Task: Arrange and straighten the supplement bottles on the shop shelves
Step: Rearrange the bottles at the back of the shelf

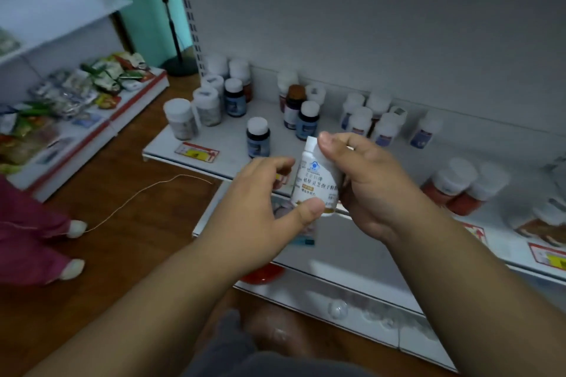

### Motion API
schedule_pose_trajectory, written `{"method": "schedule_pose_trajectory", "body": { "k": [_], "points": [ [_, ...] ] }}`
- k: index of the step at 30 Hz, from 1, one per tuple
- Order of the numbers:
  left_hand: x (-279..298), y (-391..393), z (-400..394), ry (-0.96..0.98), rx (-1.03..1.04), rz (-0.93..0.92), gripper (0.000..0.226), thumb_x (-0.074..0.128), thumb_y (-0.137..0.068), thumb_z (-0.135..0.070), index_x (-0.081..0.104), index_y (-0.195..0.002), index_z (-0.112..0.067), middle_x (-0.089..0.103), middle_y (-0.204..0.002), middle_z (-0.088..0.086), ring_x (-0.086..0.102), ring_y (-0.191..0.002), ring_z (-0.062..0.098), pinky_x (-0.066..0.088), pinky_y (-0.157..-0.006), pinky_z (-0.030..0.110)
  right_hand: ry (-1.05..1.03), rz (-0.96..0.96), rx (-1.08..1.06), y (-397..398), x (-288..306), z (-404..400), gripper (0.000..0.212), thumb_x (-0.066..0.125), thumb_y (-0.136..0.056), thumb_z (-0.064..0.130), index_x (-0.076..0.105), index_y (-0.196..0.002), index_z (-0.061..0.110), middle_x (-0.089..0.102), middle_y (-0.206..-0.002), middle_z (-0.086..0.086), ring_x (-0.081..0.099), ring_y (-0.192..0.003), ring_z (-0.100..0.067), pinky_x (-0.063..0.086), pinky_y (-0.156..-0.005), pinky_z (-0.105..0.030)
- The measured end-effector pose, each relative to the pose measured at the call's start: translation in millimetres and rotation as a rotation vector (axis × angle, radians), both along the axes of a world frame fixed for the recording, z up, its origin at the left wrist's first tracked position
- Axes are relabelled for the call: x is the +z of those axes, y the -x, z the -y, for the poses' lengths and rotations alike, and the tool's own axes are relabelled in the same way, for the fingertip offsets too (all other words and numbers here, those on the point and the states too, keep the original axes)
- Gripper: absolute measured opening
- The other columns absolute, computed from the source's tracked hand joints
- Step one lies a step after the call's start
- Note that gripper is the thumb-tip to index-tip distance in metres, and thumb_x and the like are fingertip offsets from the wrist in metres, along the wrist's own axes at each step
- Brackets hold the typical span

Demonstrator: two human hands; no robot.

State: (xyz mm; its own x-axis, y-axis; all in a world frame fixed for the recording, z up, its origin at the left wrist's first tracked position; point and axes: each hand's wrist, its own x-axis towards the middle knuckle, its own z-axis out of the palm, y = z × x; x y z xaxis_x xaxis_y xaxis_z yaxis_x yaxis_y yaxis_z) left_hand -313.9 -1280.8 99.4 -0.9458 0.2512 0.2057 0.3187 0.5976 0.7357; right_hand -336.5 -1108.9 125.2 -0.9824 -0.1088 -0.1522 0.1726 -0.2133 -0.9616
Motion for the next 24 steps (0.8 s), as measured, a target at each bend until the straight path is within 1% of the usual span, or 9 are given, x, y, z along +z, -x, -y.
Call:
{"method": "schedule_pose_trajectory", "body": {
  "k": [5,8,10,12,14,16,17,20,24],
  "points": [
    [-11,42,71,-0.043,0.055,0.021,0.078,0.047,-0.068,-0.081,0.046,-0.129,-0.033,0.049,-0.118,-0.02,0.048,-0.103,-0.009,0.045,-0.08,0.019,-0.178,-0.107,0.006,47,-4,61,0.05,0.079,-0.067,0.043,0.064,-0.101,0.01,0.074,-0.087,-0.004,0.071,-0.081,-0.02,0.057,-0.067,-0.033],
    [-19,81,119,-0.025,0.056,0.029,0.084,0.046,-0.066,-0.086,0.044,-0.132,-0.034,0.048,-0.116,-0.02,0.048,-0.102,-0.012,0.044,-0.077,0.016,-0.283,-0.118,-0.068,83,-13,105,0.059,0.08,-0.054,0.053,0.066,-0.099,0.018,0.074,-0.09,0.001,0.072,-0.083,-0.014,0.058,-0.068,-0.028],
    [-23,108,153,-0.003,0.049,0.047,0.084,0.045,-0.066,-0.086,0.044,-0.132,-0.033,0.05,-0.116,-0.018,0.051,-0.102,-0.005,0.043,-0.079,0.017,-0.447,-0.127,-0.127,106,-21,137,0.055,0.075,-0.052,0.06,0.065,-0.094,0.027,0.072,-0.089,0.007,0.069,-0.079,-0.004,0.057,-0.065,-0.024],
    [-27,130,184,0.017,0.04,0.051,0.072,0.049,-0.072,-0.078,0.046,-0.128,-0.033,0.051,-0.114,-0.016,0.051,-0.101,-0.001,0.042,-0.076,0.016,-0.622,-0.123,-0.149,127,-30,164,0.047,0.072,-0.057,0.064,0.062,-0.09,0.032,0.069,-0.086,0.011,0.064,-0.074,0.005,0.051,-0.059,-0.02],
    [-31,148,208,0.047,0.024,0.064,0.058,0.055,-0.076,-0.07,0.047,-0.122,-0.036,0.049,-0.109,-0.02,0.049,-0.099,-0.004,0.041,-0.072,0.012,-0.796,-0.153,-0.149,148,-40,184,0.035,0.072,-0.066,0.059,0.057,-0.087,0.036,0.063,-0.084,0.016,0.057,-0.074,0.011,0.04,-0.056,-0.01],
    [-32,164,223,0.08,-0.014,0.078,0.053,0.058,-0.076,-0.066,0.047,-0.12,-0.038,0.047,-0.106,-0.023,0.044,-0.103,-0.011,0.039,-0.069,0.008,-0.927,-0.183,-0.166,165,-49,195,0.03,0.073,-0.07,0.051,0.055,-0.089,0.036,0.06,-0.087,0.017,0.055,-0.076,0.009,0.035,-0.054,-0.008],
    [-33,172,228,0.094,-0.039,0.078,0.054,0.058,-0.076,-0.066,0.047,-0.121,-0.039,0.047,-0.106,-0.024,0.042,-0.104,-0.013,0.038,-0.068,0.007,-0.957,-0.177,-0.18,172,-54,199,0.031,0.073,-0.071,0.048,0.056,-0.094,0.034,0.06,-0.091,0.015,0.056,-0.078,0.004,0.036,-0.057,-0.013],
    [-34,192,235,0.141,-0.111,0.043,0.058,0.059,-0.077,-0.064,0.045,-0.127,-0.037,0.045,-0.11,-0.024,0.044,-0.098,-0.007,0.035,-0.07,0.006,-1.015,-0.14,-0.212,185,-68,206,0.036,0.075,-0.072,0.042,0.058,-0.1,0.027,0.059,-0.095,0.008,0.056,-0.083,-0.007,0.037,-0.06,-0.02],
    [-38,208,238,0.157,-0.183,0.031,0.063,0.065,-0.074,-0.061,0.043,-0.128,-0.037,0.042,-0.11,-0.024,0.043,-0.099,-0.004,0.032,-0.074,0.007,-1.112,-0.133,-0.201,194,-77,213,0.037,0.078,-0.068,0.042,0.057,-0.094,0.026,0.057,-0.09,0.006,0.053,-0.078,-0.009,0.033,-0.058,-0.021]
  ]
}}
